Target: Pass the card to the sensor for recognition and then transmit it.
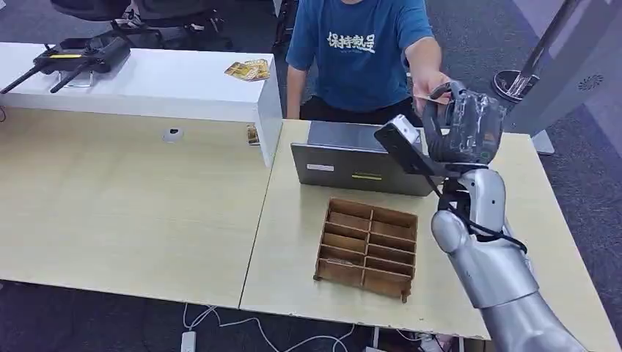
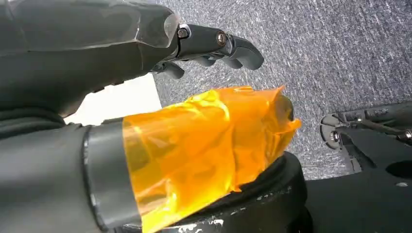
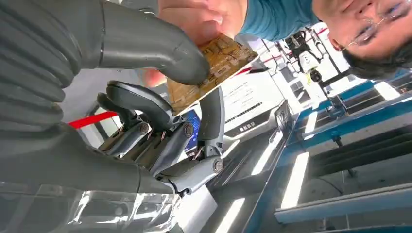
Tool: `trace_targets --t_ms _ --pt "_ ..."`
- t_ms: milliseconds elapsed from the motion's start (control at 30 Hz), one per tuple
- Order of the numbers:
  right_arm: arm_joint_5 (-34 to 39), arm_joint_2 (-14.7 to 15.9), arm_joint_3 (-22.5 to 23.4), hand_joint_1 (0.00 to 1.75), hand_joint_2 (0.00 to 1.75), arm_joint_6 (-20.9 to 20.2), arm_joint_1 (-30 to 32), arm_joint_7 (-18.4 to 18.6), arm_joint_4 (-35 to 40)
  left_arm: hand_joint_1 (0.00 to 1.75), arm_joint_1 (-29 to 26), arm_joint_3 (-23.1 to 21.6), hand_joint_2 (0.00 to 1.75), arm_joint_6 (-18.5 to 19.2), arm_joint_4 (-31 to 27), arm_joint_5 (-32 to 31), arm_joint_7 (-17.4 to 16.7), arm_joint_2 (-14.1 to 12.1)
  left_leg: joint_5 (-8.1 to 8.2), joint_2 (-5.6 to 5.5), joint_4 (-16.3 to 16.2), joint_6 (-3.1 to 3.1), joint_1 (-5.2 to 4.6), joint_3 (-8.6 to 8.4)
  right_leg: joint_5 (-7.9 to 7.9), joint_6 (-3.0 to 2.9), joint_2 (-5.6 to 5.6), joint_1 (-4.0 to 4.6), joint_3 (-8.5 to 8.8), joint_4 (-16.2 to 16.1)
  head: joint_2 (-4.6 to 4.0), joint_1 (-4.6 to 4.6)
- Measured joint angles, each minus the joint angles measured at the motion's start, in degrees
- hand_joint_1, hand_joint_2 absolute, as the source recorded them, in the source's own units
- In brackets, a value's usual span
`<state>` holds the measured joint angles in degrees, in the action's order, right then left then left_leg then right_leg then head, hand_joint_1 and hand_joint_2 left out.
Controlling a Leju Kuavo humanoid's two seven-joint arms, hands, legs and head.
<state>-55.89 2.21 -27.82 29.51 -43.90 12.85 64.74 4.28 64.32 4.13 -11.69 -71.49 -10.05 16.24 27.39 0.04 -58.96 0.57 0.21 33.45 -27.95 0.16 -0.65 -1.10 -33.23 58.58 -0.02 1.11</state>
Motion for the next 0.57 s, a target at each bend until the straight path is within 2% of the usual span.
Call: trace_targets --t_ms 233,267,300,433,567 --pt "-0.6 -0.7 -0.4 1.75 1.75 -0.2 -1.9 0.9 -2.6 0.0 0.0 -0.1 0.0 0.1 0.0 -0.3 0.0 -0.1 0.0 0.0 0.0 0.0 0.0 0.0 0.0 0.0 0.0 0.0 0.0 0.0 0.0 0.02" --pt "-0.7 -0.8 -0.5 1.03 1.75 -0.2 -2.1 0.9 -3.1 0.0 0.0 -0.1 0.0 0.1 0.0 -0.3 0.0 -0.2 0.0 0.0 0.0 0.0 0.0 -0.01 0.0 0.0 0.0 0.0 0.0 0.0 0.0 0.02" --pt "-0.7 -1.0 -0.5 0.0 1.75 -0.1 -2.1 0.9 -3.4 0.0 0.0 -0.1 0.0 0.1 0.0 -0.3 0.0 -0.2 0.0 0.0 0.0 0.0 0.0 -0.01 0.0 0.0 0.0 0.0 0.0 0.0 0.0 0.02" --pt "-0.4 -1.1 -0.7 0.0 1.75 1.3 -2.1 0.6 -4.8 0.0 0.0 -0.1 0.0 0.1 0.0 -0.5 -0.1 -0.2 0.0 0.0 0.0 0.0 0.0 0.0 0.0 0.0 0.0 0.0 0.0 0.0 0.0 0.02" --pt "2.2 -1.2 -0.7 0.0 1.75 2.4 -1.4 -1.6 -5.5 0.0 0.0 -0.1 0.0 -0.1 0.0 -0.3 -0.1 -0.2 0.0 0.0 0.0 0.0 0.0 -0.01 0.0 0.0 0.0 0.0 0.0 0.0 0.0 0.0"
